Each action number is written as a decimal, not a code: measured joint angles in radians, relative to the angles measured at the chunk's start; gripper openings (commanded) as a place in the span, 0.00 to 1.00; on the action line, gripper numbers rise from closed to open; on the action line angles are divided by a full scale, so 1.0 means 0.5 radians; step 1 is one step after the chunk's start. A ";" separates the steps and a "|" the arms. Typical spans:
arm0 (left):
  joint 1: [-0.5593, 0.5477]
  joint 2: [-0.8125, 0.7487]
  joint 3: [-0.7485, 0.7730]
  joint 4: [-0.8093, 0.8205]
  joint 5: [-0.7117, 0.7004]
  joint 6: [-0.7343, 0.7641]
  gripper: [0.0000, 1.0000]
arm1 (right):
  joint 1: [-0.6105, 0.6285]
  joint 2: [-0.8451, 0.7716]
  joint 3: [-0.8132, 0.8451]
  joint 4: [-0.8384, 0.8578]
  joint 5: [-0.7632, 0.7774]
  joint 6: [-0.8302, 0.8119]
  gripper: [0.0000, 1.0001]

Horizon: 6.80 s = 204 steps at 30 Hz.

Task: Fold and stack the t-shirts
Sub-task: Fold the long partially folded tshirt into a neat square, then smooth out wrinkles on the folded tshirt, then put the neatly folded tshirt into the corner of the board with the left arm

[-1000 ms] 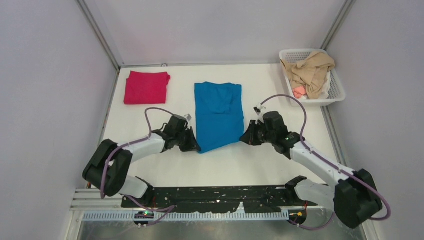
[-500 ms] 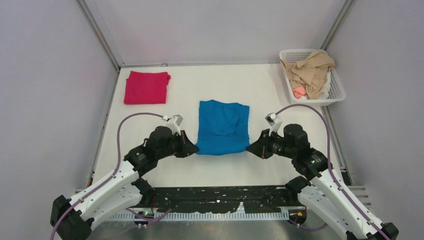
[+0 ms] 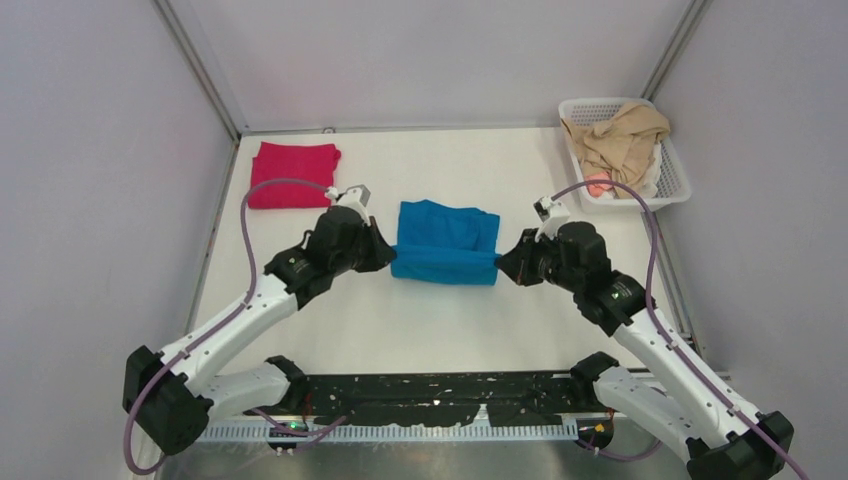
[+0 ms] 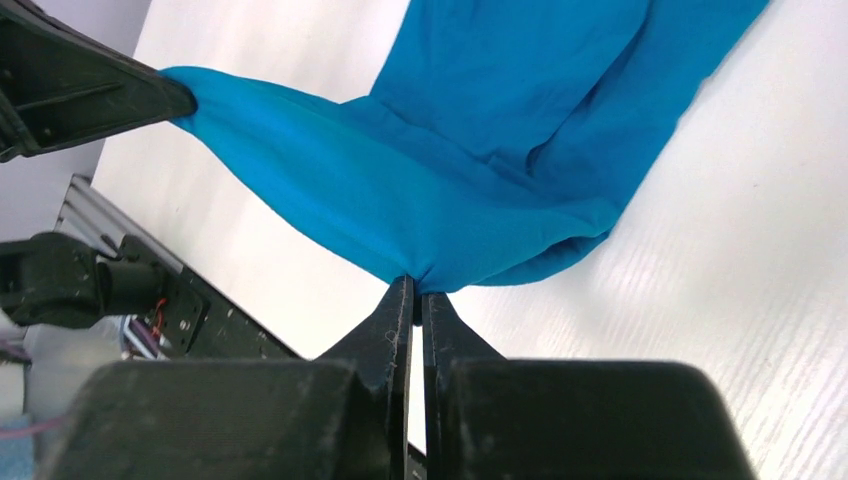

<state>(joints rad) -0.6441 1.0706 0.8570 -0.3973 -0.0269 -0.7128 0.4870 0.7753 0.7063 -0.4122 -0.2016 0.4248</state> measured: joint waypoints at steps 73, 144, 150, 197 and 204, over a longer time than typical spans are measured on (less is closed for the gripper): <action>0.471 2.308 2.013 -0.134 0.671 0.094 1.00 | -0.468 2.215 0.700 1.302 -0.193 0.393 0.95; 0.501 2.051 1.264 -0.234 0.679 -0.024 0.00 | -0.468 0.800 0.093 0.504 0.290 0.052 0.95; 0.479 2.029 1.434 -0.424 0.335 0.374 0.00 | -0.468 0.678 0.071 0.516 0.311 0.023 0.95; 1.165 1.879 2.699 -0.956 -0.114 1.643 0.00 | -0.468 0.571 -0.034 0.507 0.694 -0.166 0.95; 1.228 1.866 2.778 -1.000 -0.076 1.660 0.00 | -0.468 0.570 -0.034 0.506 0.694 -0.164 0.95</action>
<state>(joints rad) -0.0299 2.0037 2.2459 -0.8974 -0.0647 0.1173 0.2531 1.0603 0.6895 -0.1593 0.1455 0.3428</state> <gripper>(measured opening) 0.031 0.949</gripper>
